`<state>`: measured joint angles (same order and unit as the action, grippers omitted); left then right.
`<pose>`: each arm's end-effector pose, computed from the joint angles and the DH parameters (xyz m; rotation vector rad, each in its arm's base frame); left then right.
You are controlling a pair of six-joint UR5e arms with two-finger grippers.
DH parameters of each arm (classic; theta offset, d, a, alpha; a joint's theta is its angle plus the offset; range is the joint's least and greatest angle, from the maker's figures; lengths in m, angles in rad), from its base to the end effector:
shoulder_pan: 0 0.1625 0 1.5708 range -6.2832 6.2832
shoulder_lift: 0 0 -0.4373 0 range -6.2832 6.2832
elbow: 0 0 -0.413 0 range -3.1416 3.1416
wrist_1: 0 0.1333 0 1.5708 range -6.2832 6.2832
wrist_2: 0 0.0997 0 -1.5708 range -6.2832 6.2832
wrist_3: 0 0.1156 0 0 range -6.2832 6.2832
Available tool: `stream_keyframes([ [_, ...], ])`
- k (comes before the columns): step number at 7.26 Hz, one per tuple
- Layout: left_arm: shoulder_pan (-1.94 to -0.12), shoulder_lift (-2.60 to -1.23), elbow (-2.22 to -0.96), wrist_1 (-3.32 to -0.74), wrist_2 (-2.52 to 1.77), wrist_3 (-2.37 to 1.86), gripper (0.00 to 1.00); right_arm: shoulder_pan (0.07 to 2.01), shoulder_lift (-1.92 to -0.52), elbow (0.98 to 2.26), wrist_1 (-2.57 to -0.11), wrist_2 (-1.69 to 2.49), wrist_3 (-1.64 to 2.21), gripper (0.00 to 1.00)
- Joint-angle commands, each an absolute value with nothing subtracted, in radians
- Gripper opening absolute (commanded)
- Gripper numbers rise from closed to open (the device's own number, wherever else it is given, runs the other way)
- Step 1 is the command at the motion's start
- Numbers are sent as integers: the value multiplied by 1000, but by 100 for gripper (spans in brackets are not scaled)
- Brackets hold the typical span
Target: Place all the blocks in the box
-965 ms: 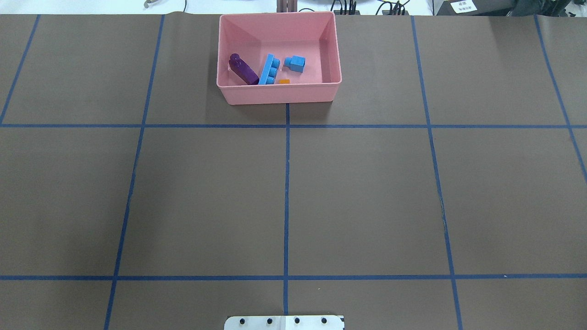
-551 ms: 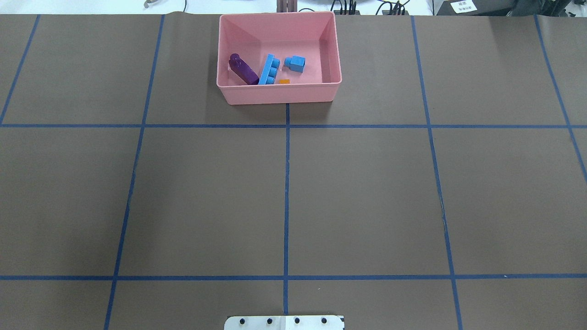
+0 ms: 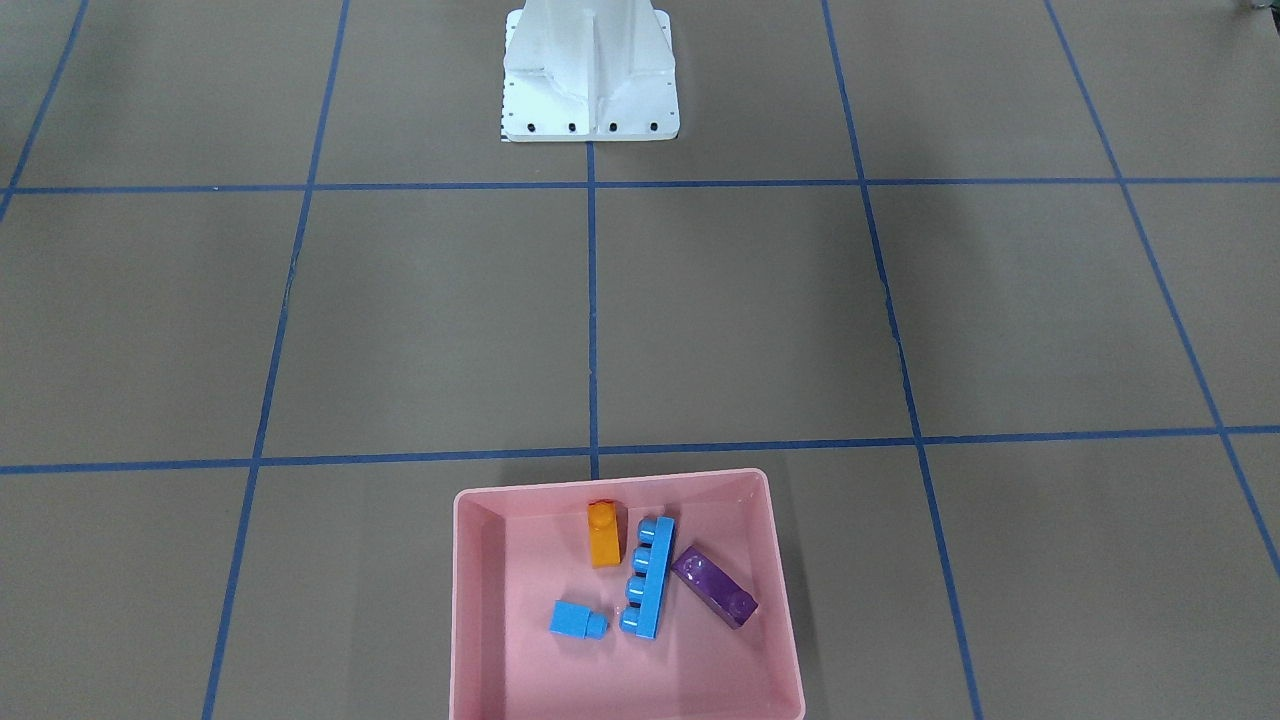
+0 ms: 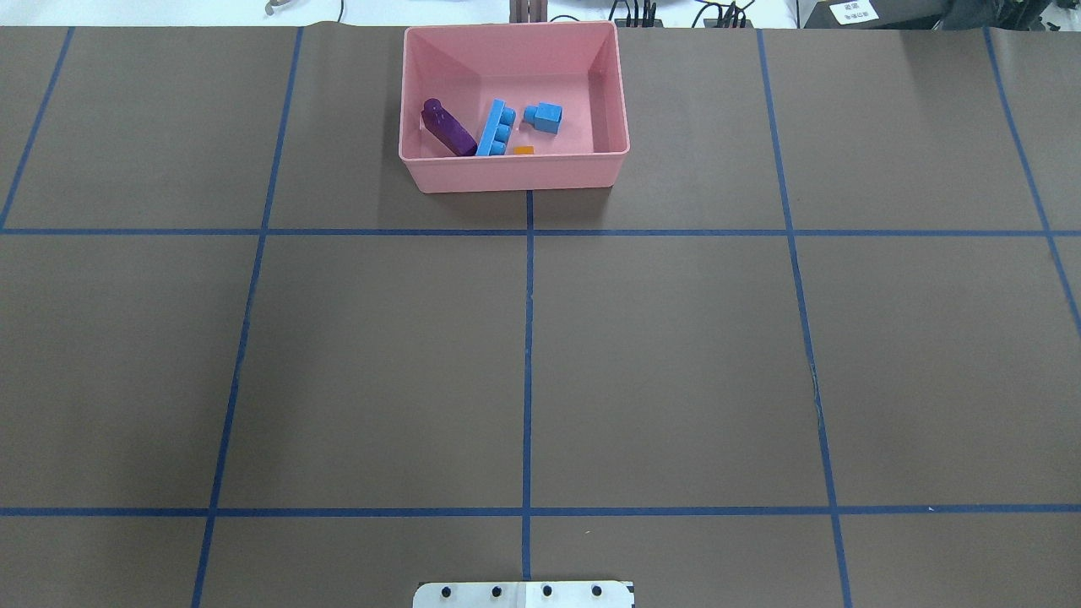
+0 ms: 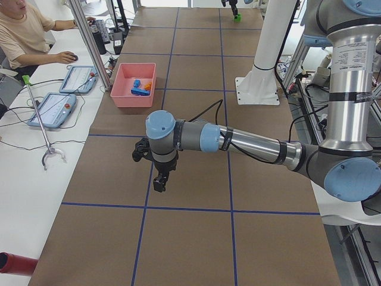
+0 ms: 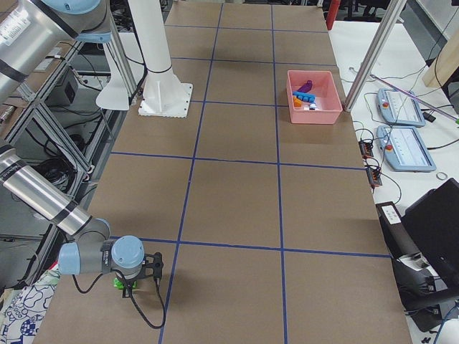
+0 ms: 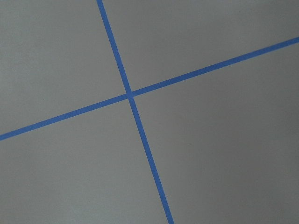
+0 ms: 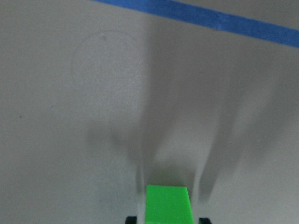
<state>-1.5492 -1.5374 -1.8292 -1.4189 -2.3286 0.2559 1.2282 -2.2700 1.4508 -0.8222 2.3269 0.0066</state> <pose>-0.0432 -0.4946 0.5839 0.1582 0.7469 0.2916 0.0193 -0.1067 0.8899 -0.1982 -0.7354 -0.2930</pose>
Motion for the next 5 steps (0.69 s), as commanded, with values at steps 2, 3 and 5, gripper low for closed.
stream_keyframes([
  [2, -1549, -1536, -1832, -1419, -2329, 256, 100, 1206, -2279, 1448, -822, 2309, -65, 0],
  [3, -1551, -1534, -1833, -1419, -2329, 256, 100, 1206, -2287, 1459, -818, 2280, -77, 0],
  [5, -1554, -1531, -1833, -1419, -2329, 256, 100, 1210, -2296, 1529, -818, 2235, -97, 0],
])
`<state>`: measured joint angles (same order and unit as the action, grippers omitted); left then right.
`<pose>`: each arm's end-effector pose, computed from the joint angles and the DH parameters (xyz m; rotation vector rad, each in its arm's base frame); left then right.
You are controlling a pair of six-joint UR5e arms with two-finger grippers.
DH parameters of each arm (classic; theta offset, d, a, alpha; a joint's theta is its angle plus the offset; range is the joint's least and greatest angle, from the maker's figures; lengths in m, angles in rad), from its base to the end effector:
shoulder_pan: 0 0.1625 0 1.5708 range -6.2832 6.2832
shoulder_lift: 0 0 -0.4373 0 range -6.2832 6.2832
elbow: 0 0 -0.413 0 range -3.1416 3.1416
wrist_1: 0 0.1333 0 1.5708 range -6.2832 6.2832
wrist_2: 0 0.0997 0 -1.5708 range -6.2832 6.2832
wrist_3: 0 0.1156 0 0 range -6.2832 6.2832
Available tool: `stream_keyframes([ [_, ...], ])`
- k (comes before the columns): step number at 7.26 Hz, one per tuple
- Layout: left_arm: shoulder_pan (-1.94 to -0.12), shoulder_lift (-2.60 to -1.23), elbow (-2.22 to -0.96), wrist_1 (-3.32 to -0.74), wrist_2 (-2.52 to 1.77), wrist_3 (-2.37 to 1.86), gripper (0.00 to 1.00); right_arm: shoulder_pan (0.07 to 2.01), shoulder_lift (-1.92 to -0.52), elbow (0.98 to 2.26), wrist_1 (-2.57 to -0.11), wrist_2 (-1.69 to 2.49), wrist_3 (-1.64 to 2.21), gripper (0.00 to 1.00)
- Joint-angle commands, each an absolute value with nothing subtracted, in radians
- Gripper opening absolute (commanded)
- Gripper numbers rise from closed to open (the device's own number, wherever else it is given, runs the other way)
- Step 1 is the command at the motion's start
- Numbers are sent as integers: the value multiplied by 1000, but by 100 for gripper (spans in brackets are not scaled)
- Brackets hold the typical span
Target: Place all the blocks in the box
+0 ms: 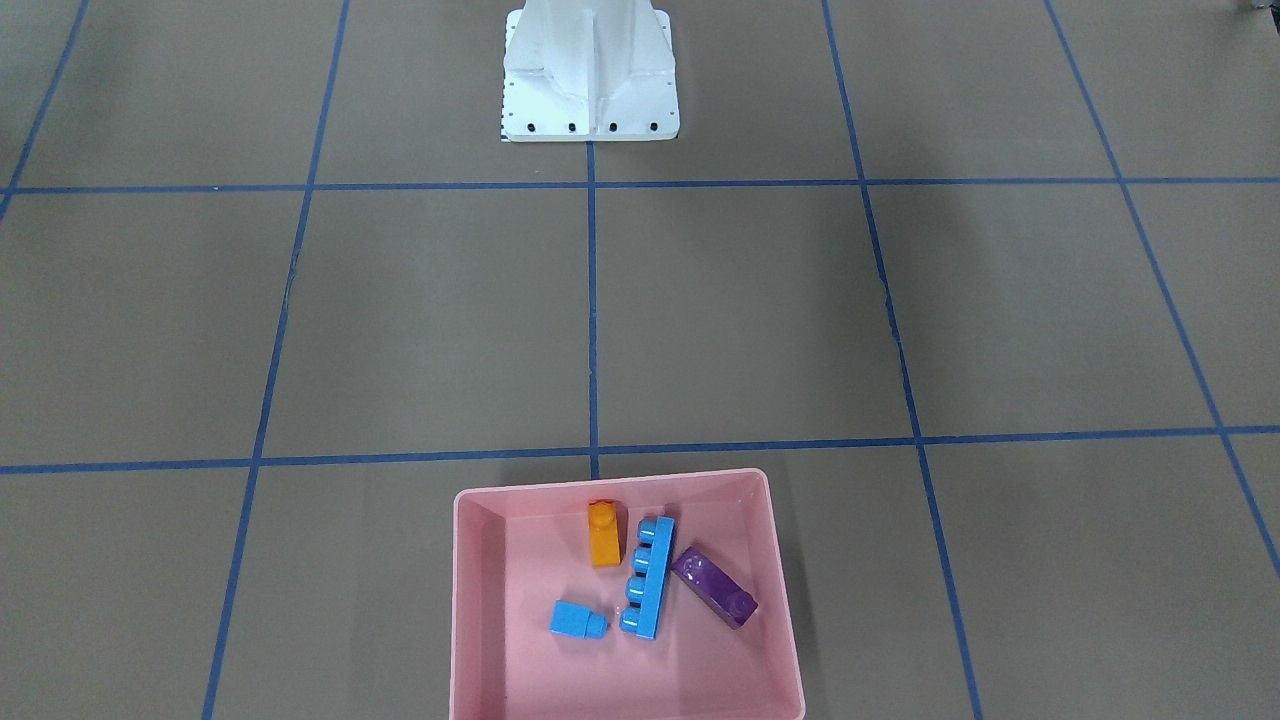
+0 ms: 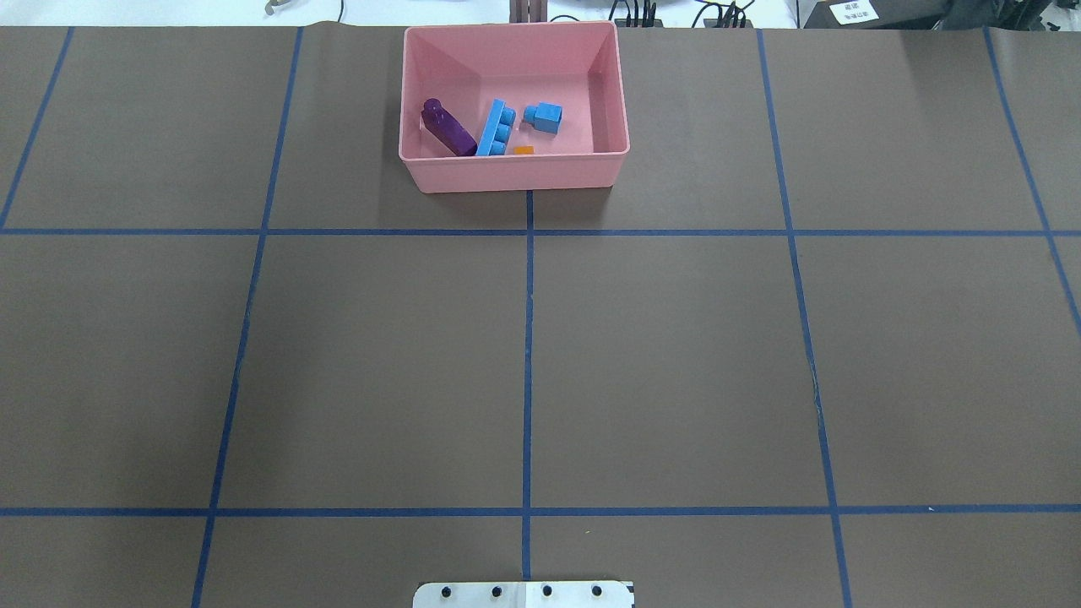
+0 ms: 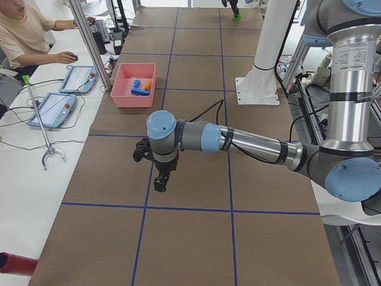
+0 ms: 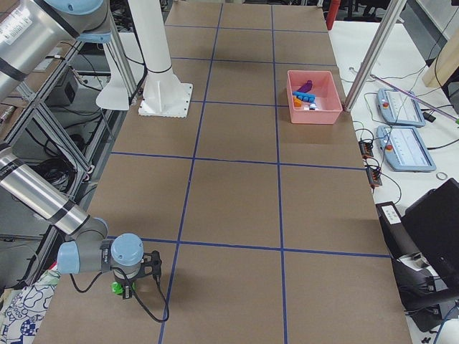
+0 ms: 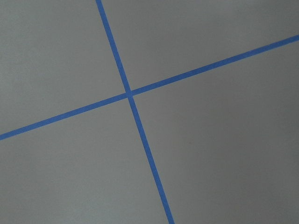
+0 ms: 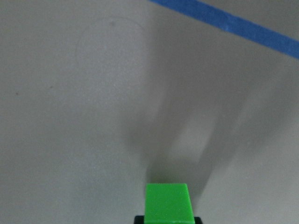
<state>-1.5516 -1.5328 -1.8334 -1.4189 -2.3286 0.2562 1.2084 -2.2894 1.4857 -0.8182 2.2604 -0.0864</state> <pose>-0.0444 -0.4925 0.5840 0.1588 0.7467 0.2895 0.0226 -0.1089 0.8832 -0.1445 -0.6812 -0.4131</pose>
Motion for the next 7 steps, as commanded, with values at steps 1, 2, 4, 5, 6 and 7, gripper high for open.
stream_keyframes([
  [1, -1554, -1529, -1832, -1417, -2329, 256, 100, 1212, -2295, 1578, -818, 2233, -97, 0],
  [2, -1554, -1529, -1825, -1417, -2327, 256, 100, 1215, -2287, 1623, -819, 2233, -98, 0],
  [4, -1554, -1519, -1822, -1416, -2329, 255, 100, 1267, -2211, 1714, -859, 2238, -97, 0],
  [5, -1555, -1519, -1822, -1414, -2329, 255, 100, 1311, -2118, 1742, -902, 2244, -97, 0],
  [6, -1555, -1517, -1821, -1413, -2327, 253, 100, 1316, -2023, 1746, -932, 2252, -80, 0],
  [7, -1555, -1517, -1819, -1411, -2327, 250, 100, 1316, -1905, 1747, -1015, 2266, -75, 0],
])
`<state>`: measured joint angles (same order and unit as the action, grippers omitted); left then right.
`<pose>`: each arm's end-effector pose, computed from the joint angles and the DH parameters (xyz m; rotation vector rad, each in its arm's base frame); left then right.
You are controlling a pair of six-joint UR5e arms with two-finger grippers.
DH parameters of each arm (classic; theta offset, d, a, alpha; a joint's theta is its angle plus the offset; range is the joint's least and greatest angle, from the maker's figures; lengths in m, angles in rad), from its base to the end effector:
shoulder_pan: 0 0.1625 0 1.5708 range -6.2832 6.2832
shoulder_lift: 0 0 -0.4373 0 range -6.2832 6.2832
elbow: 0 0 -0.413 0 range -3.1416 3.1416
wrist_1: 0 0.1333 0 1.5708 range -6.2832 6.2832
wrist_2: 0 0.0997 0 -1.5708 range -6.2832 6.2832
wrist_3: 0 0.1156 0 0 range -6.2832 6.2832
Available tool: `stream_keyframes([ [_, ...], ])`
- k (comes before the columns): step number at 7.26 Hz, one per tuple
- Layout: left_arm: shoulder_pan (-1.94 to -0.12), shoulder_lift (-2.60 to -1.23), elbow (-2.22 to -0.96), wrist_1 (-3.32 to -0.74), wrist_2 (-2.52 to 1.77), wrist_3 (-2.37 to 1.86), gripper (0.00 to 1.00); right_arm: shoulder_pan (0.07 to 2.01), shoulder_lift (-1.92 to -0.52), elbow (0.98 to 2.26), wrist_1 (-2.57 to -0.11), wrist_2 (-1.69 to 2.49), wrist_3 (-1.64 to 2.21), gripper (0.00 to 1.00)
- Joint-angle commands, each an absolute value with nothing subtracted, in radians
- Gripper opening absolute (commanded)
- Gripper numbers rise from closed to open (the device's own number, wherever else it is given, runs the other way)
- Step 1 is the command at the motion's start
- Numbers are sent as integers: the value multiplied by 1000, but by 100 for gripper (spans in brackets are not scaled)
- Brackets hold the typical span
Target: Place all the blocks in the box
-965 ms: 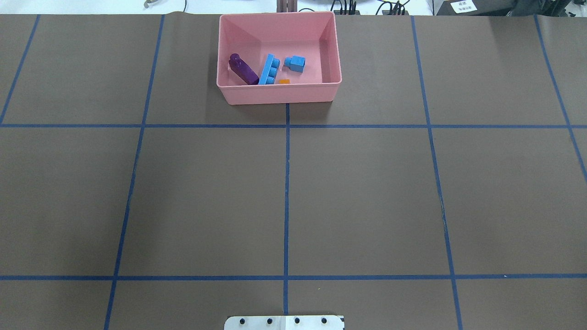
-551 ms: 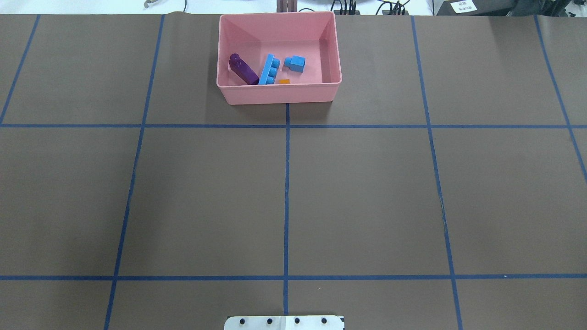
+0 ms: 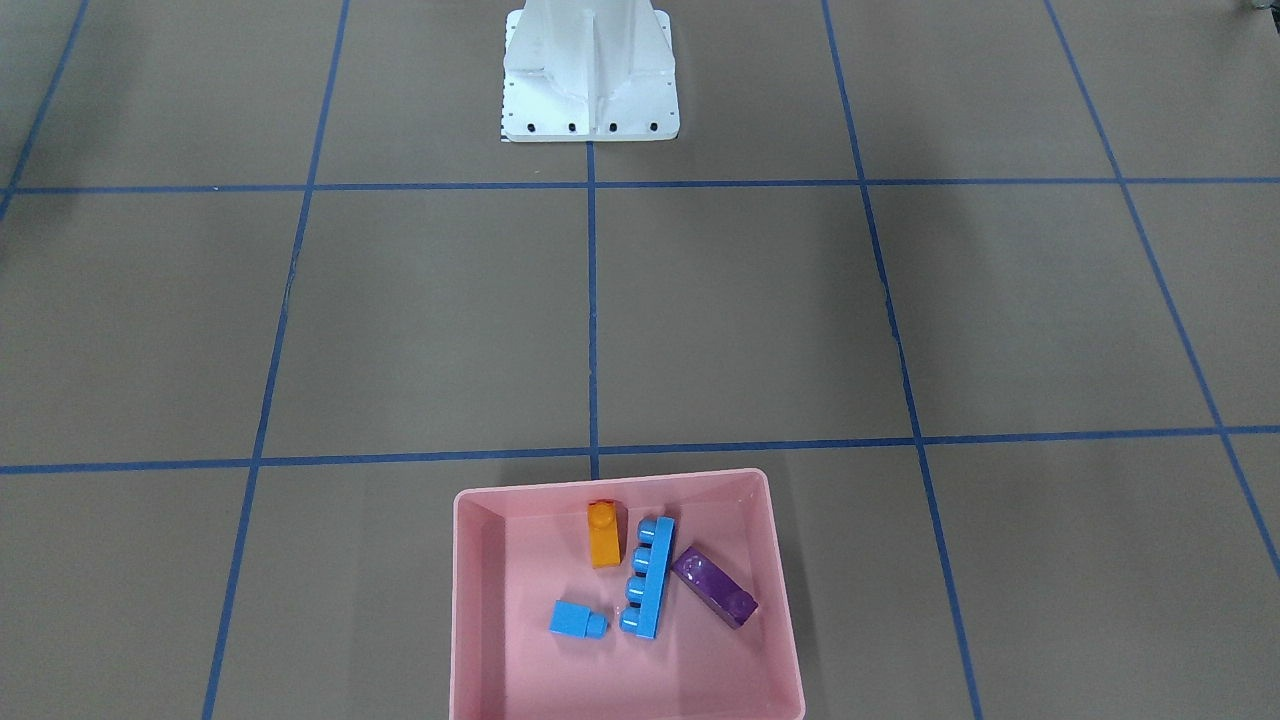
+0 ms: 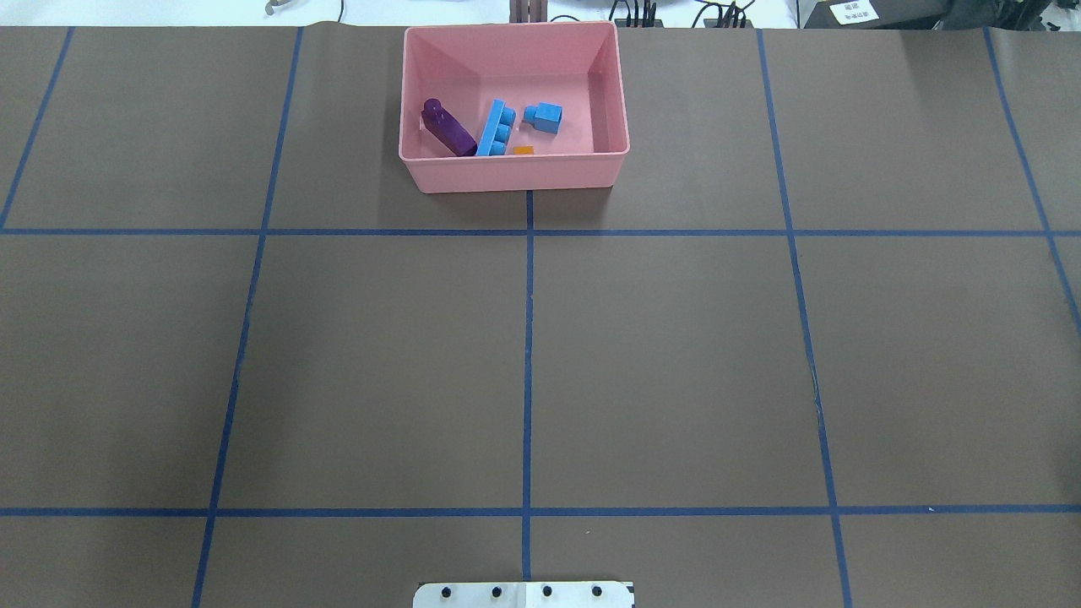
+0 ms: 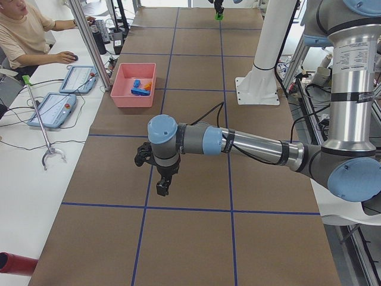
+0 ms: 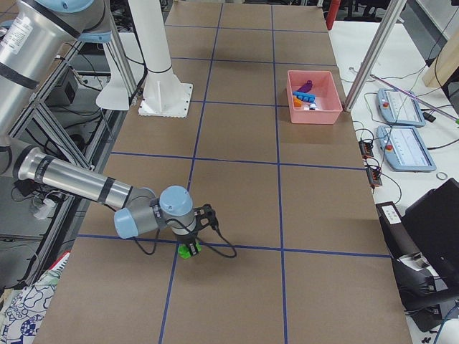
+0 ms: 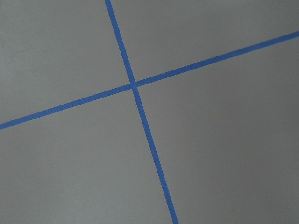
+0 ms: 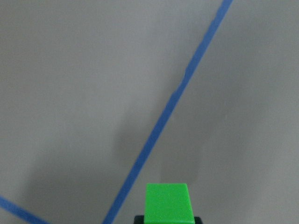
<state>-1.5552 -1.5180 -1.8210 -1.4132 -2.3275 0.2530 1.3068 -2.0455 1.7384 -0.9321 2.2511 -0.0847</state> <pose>-0.0464 -0.4856 0.5982 0.1276 0.7492 0.2707 -0.0243 -0.3221 0.7288 0.2592 -0.7055 -0.4450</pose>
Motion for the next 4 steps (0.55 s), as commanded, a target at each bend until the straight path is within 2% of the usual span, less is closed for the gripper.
stream_keyframes([
  [1, -1554, -1503, -1819, -1411, -2329, 249, 100, 1316, -1784, 1746, -1099, 2281, -37, 0],
  [4, -1554, -1503, -1821, -1410, -2329, 239, 100, 1281, -1413, 1746, -1369, 2296, 179, 0],
])
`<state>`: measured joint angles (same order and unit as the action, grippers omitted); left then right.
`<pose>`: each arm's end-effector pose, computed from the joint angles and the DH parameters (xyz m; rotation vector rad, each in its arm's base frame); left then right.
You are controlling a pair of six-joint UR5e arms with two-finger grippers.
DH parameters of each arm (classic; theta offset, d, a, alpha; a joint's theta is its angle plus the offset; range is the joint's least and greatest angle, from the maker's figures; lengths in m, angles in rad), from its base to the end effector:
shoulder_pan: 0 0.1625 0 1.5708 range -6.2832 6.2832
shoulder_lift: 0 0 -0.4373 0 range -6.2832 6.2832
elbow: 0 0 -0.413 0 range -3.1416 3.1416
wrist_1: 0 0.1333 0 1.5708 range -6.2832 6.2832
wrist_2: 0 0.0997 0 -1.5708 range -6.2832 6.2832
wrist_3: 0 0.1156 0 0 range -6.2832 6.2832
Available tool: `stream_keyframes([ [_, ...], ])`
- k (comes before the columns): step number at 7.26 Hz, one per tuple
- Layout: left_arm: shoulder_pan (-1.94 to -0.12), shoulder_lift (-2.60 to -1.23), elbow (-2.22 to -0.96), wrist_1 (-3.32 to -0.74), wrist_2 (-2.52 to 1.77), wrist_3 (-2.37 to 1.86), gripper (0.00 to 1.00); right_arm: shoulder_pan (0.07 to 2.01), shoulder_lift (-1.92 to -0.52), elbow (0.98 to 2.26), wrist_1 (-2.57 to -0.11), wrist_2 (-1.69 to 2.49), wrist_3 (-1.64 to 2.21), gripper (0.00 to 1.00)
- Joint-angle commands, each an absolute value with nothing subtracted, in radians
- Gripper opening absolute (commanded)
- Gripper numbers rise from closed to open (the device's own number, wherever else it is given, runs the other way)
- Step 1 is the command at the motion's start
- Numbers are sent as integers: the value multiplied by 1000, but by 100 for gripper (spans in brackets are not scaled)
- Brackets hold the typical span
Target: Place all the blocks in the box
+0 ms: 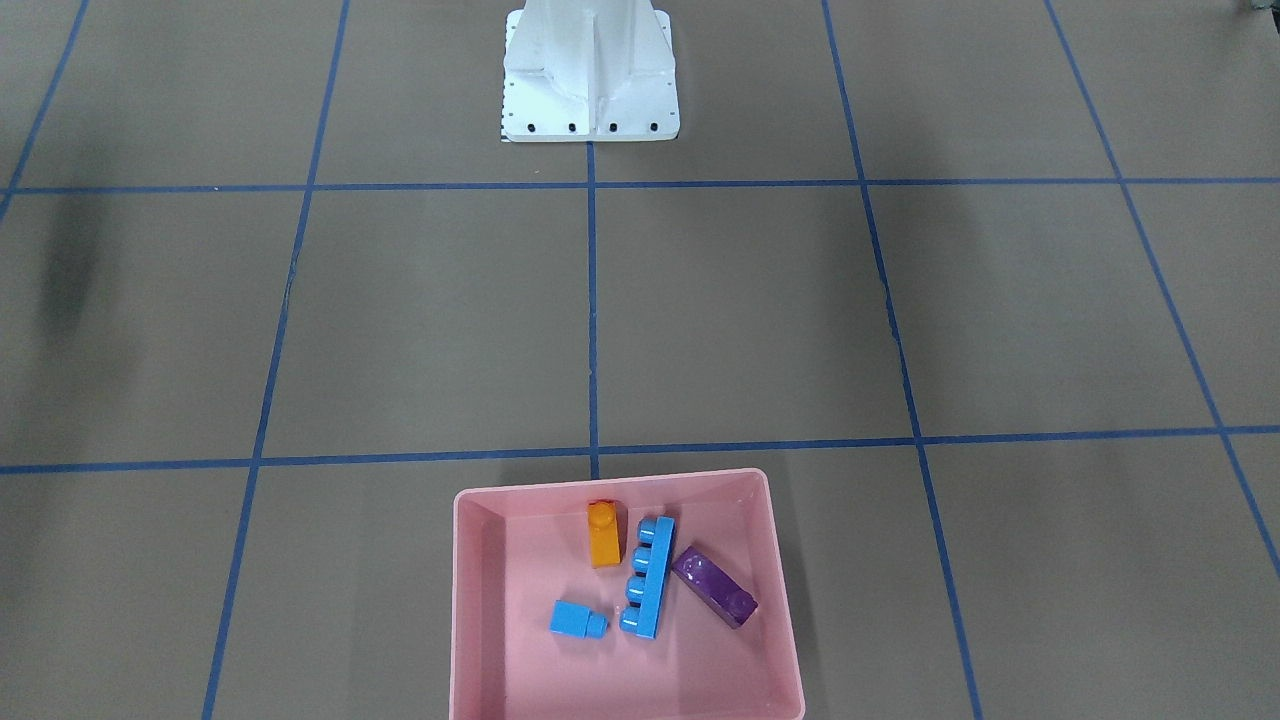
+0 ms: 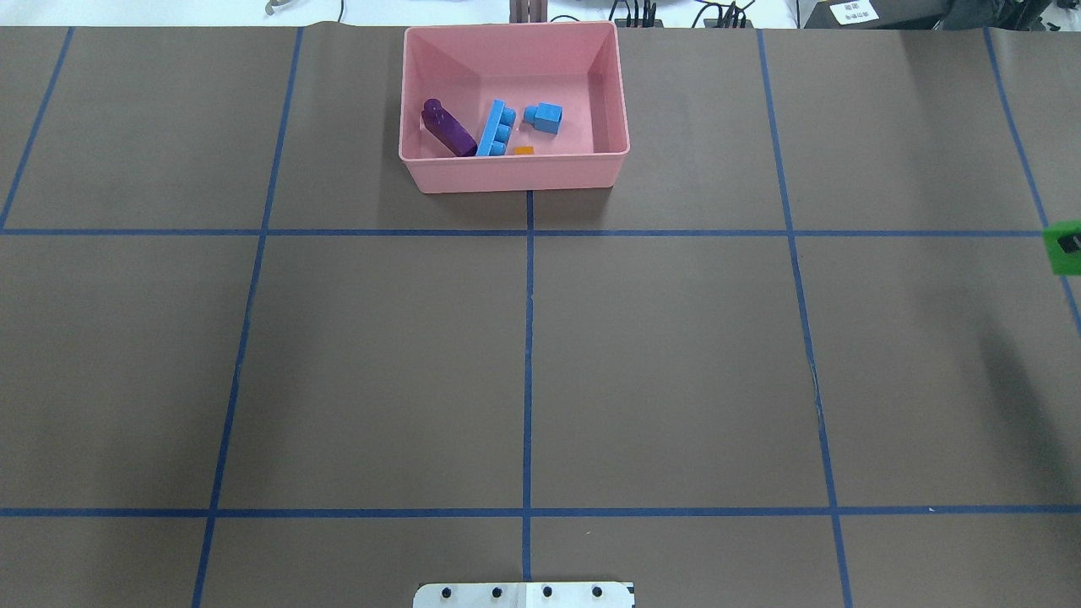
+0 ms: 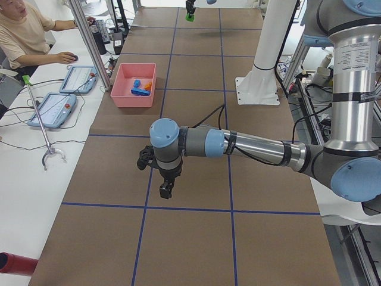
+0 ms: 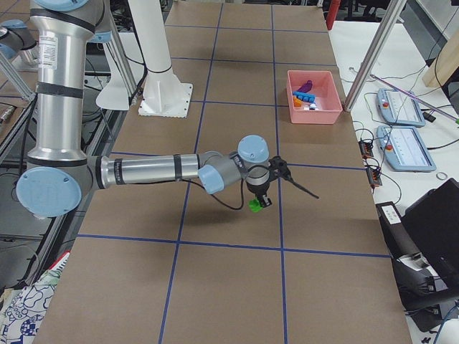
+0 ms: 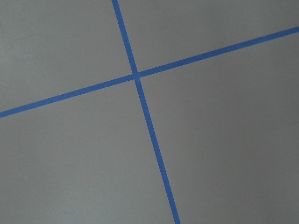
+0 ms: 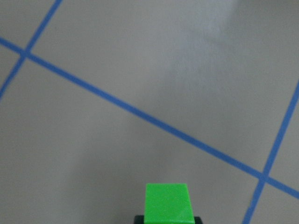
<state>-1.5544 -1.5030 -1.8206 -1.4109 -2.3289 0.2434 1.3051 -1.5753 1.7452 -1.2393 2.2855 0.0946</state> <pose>-0.0460 -0.4789 0.6058 0.1071 0.7530 0.2556 -0.0848 -0.5308 0.5586 0.3479 -0.7769 -0.3398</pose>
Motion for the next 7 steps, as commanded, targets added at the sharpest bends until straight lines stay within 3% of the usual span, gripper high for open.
stream_keyframes([
  [1, -1554, -1503, -1821, -1410, -2330, 239, 100, 1232, -1303, 1743, -1423, 2295, 286, 0],
  [3, -1552, -1503, -1819, -1408, -2330, 239, 100, 1084, -1096, 1703, -1430, 2284, 572, 0],
  [4, -1552, -1503, -1819, -1407, -2330, 239, 100, 1030, -968, 1625, -1433, 2273, 688, 0],
  [7, -1554, -1503, -1803, -1408, -2330, 239, 100, 924, -482, 1246, -1655, 2113, 827, 0],
])
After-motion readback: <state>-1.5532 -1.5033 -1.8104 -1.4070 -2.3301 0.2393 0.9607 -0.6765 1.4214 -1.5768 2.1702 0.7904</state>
